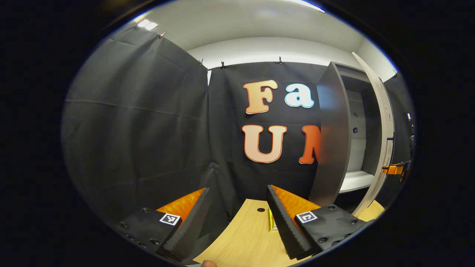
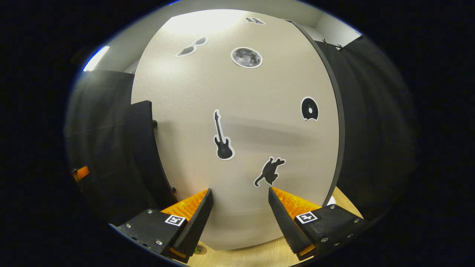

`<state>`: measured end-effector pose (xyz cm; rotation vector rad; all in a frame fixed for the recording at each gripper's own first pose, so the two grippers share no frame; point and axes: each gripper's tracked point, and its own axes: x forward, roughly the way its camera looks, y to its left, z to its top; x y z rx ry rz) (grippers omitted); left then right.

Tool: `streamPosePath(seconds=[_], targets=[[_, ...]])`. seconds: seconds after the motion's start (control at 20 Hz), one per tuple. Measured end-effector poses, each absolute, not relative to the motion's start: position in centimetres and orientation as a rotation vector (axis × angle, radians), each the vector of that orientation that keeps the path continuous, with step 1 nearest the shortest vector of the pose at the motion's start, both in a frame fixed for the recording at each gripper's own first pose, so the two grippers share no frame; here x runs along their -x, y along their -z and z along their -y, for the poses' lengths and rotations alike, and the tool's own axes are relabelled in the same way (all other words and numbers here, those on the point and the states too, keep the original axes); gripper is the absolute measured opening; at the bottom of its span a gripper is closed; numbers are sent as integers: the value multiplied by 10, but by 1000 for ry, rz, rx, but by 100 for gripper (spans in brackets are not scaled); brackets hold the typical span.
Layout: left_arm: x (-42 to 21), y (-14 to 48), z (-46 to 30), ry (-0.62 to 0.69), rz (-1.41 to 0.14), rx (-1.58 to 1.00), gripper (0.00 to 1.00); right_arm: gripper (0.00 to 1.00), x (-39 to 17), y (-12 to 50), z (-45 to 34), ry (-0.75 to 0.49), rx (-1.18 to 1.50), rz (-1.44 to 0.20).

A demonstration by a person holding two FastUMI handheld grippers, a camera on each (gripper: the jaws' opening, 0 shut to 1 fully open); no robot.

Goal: Open the cabinet door with the right hand, grasp the bottle in the cabinet with the left hand and place it on the coaster, then close the cabinet door with the right hand.

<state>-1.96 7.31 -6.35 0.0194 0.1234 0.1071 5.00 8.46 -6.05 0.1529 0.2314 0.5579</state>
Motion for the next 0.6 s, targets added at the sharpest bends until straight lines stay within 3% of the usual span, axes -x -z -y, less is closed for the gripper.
streamPosePath(seconds=[0.6], targets=[[14,66,-74,-108,-125,-45,99,93,-51,57,-84,-521,-144,-227]])
